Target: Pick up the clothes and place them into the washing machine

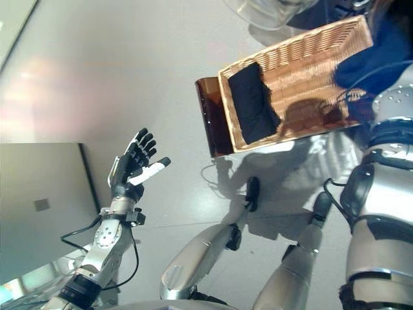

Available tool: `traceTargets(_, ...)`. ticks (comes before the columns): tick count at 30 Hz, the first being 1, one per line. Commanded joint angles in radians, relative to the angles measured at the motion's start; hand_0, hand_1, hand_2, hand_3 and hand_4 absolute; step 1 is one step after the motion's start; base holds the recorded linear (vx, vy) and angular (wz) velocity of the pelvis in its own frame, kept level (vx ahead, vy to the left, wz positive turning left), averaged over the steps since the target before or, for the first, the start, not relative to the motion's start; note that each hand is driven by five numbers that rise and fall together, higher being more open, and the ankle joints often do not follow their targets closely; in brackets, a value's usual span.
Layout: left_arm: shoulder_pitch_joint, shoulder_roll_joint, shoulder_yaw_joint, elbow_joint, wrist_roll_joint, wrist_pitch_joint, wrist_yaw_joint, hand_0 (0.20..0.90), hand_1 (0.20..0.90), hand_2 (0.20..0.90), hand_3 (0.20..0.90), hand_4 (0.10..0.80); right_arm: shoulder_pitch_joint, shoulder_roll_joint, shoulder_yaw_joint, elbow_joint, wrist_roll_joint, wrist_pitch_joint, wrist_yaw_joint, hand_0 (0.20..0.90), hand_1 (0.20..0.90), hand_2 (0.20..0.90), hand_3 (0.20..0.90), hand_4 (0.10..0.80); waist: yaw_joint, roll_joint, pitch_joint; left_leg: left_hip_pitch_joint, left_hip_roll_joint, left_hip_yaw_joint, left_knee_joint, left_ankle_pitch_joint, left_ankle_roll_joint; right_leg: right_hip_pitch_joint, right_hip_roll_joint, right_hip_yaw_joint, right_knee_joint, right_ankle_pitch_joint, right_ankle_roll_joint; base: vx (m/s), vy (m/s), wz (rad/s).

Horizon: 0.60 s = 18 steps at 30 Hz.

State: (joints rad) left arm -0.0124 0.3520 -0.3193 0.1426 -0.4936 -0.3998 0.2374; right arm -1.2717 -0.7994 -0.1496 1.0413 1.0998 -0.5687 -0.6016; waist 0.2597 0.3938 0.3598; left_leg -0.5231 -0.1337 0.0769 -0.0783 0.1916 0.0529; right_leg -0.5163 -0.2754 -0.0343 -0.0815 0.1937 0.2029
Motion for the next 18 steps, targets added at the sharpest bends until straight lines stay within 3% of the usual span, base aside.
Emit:
traceTargets(1, -0.001, 0.003, 0.02, -0.087, -0.038, -0.095, -0.009, 0.9, 0.9, 0.9, 0.9, 0.8, -0.115, -0.17, 0.209, -0.18, -0.125, -0.086, 0.067, 0.9, 0.9, 0.9, 0.9, 0.8, -0.03, -0.006, -0.138, 0.049, 0.043, 0.008, 0.044, -0.121, -0.096, 0.042, 0.029, -0.012, 0.123, -0.155, -0.043, 0.102, 0.041, 0.06)
traceTargets(3, -0.005, -0.001, 0.024, -0.082, -0.056, -0.094, -0.011, 0.9, 0.9, 0.9, 0.9, 0.8, -0.087, -0.137, 0.201, -0.156, -0.119, -0.069, 0.078, 0.9, 0.9, 0.9, 0.9, 0.8, -0.037, -0.004, -0.133, 0.051, 0.043, 0.016, 0.045, -0.116, -0.093, 0.043, 0.034, -0.008, 0.12, -0.143, -0.046, 0.019, 0.012, 0.01)
traceTargets(5, -0.018, -0.017, 0.016, -0.064, -0.101, -0.09, -0.03, 0.9, 0.9, 0.9, 0.9, 0.8, -0.025, -0.038, 0.194, -0.05, -0.124, 0.006, 0.127, 0.9, 0.9, 0.9, 0.9, 0.8, -0.052, -0.002, -0.122, 0.06, 0.049, 0.029, 0.046, -0.117, -0.091, 0.053, 0.038, -0.009, 0.108, -0.134, -0.051, -0.031, -0.019, -0.09)
traceTargets(9, -0.03, -0.025, -0.023, -0.045, -0.122, -0.07, -0.078, 0.9, 0.9, 0.9, 0.9, 0.8, 0.059, 0.131, 0.169, 0.017, -0.067, 0.048, 0.213, 0.9, 0.9, 0.9, 0.9, 0.8, -0.069, -0.007, -0.1, 0.074, 0.054, 0.032, 0.051, -0.116, -0.09, 0.071, 0.047, -0.013, 0.107, -0.133, -0.061, -0.034, -0.034, -0.15)
traceTargets(18, -0.061, -0.023, -0.066, 0.008, -0.123, -0.037, -0.121, 0.9, 0.9, 0.9, 0.9, 0.8, 0.238, 0.469, 0.153, -0.008, 0.019, 0.068, 0.336, 0.9, 0.9, 0.9, 0.9, 0.8, -0.098, -0.065, -0.054, 0.097, 0.07, 0.023, 0.064, -0.119, -0.092, 0.114, 0.073, -0.037, 0.109, -0.14, -0.077, -0.048, -0.052, -0.04)
